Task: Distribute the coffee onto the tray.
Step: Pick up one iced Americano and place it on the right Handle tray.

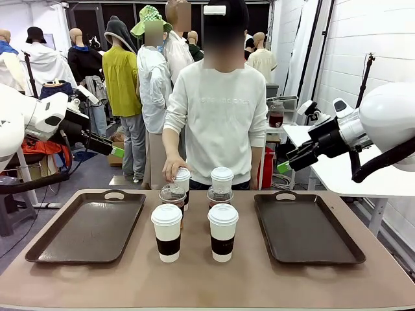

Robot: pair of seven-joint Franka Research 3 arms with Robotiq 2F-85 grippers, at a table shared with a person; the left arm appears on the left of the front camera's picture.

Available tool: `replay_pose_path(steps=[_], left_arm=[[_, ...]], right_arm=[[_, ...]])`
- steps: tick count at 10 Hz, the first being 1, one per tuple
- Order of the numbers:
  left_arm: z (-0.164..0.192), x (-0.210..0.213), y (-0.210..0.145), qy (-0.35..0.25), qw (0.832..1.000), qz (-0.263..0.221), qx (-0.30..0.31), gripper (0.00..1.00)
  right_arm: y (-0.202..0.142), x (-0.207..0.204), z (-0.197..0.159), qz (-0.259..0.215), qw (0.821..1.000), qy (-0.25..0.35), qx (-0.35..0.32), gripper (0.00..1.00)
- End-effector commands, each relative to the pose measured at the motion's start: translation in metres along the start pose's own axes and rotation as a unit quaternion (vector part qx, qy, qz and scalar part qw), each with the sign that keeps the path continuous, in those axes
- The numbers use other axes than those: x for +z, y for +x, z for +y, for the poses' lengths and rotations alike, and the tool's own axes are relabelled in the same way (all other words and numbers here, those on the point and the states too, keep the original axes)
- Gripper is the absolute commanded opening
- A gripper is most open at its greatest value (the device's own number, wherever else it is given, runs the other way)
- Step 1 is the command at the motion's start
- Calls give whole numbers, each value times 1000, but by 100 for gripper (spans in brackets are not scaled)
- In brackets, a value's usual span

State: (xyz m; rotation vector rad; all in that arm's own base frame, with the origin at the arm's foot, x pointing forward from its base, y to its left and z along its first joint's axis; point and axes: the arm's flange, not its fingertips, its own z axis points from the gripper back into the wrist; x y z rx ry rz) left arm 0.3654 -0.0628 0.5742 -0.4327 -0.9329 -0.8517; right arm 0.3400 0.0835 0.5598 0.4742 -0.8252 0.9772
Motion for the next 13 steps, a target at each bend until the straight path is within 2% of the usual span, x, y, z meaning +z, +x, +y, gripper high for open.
replay_pose_path(steps=[1,2,5,7,9,10,13], left_arm=[[1,-1,-1,-6,1000,-4,-1,100],[1,-1,-1,-6,1000,-4,-1,100],[1,-1,-1,-6,1000,-4,-1,100],[1,-1,-1,-6,1000,-4,-1,100],[1,-1,-1,-6,1000,-4,-1,100],[1,-1,-1,-6,1000,-4,-1,100],[1,-1,-1,-6,1000,-4,-1,100]], right_arm=[[-1,-3,-3,-7,1000,12,5,100],[0,0,0,0,1000,0,0,100],[-4,-22,-39,-12,999,16,38,100],[-14,-41,-59,-35,995,52,82,100],[-30,-61,-76,-63,983,100,143,100],[-38,-71,-87,-74,977,136,147,100],[-49,-83,-104,-82,970,161,163,100]])
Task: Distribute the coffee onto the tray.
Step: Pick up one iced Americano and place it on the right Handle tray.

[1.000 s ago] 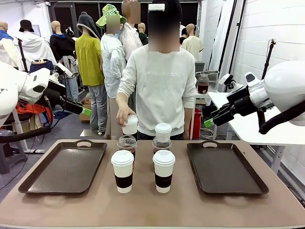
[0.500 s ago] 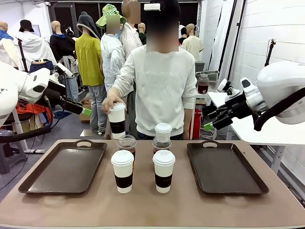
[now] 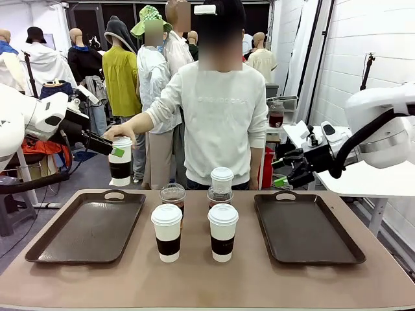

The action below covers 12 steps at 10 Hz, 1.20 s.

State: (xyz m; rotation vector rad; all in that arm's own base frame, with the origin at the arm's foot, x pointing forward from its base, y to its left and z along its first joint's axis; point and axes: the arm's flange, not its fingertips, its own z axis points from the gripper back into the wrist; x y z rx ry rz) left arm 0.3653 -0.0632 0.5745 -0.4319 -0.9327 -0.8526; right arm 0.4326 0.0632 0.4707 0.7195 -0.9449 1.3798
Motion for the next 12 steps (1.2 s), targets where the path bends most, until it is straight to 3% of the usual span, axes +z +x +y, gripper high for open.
replay_pose_path(steps=[1,2,3,7,9,12], left_arm=[[1,-1,-2,-6,1000,-4,0,100],[1,-1,-2,-6,1000,-4,0,100],[1,-1,-2,-6,1000,-4,0,100],[1,-1,-2,-6,1000,-4,0,100],[1,-1,-2,-6,1000,-4,0,100],[1,-1,-2,-6,1000,-4,0,100]], right_arm=[[-1,0,-15,25,1000,5,-4,100],[4,7,-8,59,998,-24,-31,100],[-8,-1,-8,7,1000,10,-7,100],[-7,1,-9,26,1000,10,-15,100],[-27,-27,-31,-28,999,3,-19,100],[-49,-61,-42,-52,998,22,-14,100]])
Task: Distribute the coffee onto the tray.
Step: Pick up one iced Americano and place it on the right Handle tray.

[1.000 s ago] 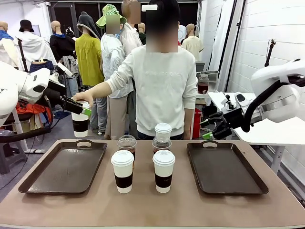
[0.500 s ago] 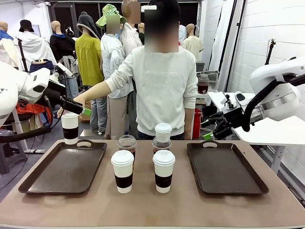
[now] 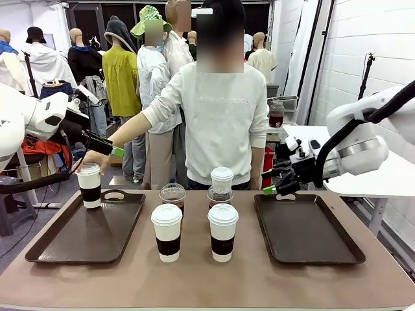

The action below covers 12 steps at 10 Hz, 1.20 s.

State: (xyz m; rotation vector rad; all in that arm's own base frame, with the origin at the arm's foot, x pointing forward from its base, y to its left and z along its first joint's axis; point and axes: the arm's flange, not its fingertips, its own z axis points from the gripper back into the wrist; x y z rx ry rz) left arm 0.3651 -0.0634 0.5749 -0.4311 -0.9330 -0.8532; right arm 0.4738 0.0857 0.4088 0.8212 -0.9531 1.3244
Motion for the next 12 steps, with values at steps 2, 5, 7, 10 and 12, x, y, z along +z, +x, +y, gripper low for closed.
replay_pose_path(steps=[2,5,7,10,12], left_arm=[[2,-1,-2,-6,1000,-4,0,100],[2,-1,-2,-6,1000,-4,0,100],[2,-1,-2,-6,1000,-4,0,100],[2,-1,-2,-6,1000,-4,0,100],[2,-1,-2,-6,1000,-4,0,100]], right_arm=[[-27,-22,-20,-16,999,23,19,100],[-55,-43,-40,-31,998,49,14,100],[-72,-57,-47,-43,998,51,6,100],[-81,-65,-50,-51,998,36,-9,100],[-83,-64,-47,-34,998,51,-14,100]])
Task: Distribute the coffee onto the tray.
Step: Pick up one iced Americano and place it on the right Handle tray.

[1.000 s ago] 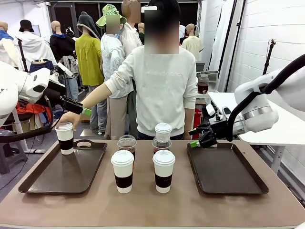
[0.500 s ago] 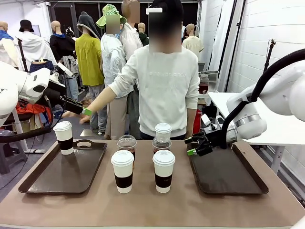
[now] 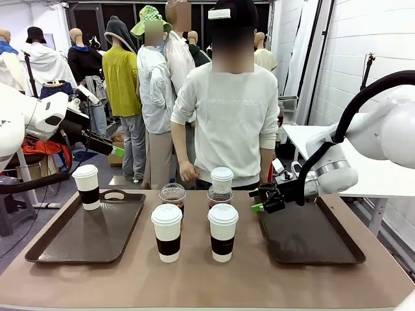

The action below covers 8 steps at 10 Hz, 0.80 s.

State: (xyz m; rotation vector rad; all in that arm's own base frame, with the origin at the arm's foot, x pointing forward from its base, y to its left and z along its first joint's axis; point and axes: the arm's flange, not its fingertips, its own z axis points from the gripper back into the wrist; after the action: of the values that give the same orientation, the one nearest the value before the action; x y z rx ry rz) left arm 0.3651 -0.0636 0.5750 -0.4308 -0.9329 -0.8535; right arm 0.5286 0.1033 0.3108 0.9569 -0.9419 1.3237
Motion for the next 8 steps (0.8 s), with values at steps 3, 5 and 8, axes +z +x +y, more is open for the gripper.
replay_pose_path(steps=[3,5,8], left_arm=[[2,-1,-2,-6,1000,-4,0,100],[2,-1,-2,-6,1000,-4,0,100],[2,-1,-2,-6,1000,-4,0,100]], right_arm=[[0,0,0,0,1000,1,0,100],[-6,-21,0,-44,999,-2,-21,100],[-12,-41,-2,-57,998,-6,-24,100]])
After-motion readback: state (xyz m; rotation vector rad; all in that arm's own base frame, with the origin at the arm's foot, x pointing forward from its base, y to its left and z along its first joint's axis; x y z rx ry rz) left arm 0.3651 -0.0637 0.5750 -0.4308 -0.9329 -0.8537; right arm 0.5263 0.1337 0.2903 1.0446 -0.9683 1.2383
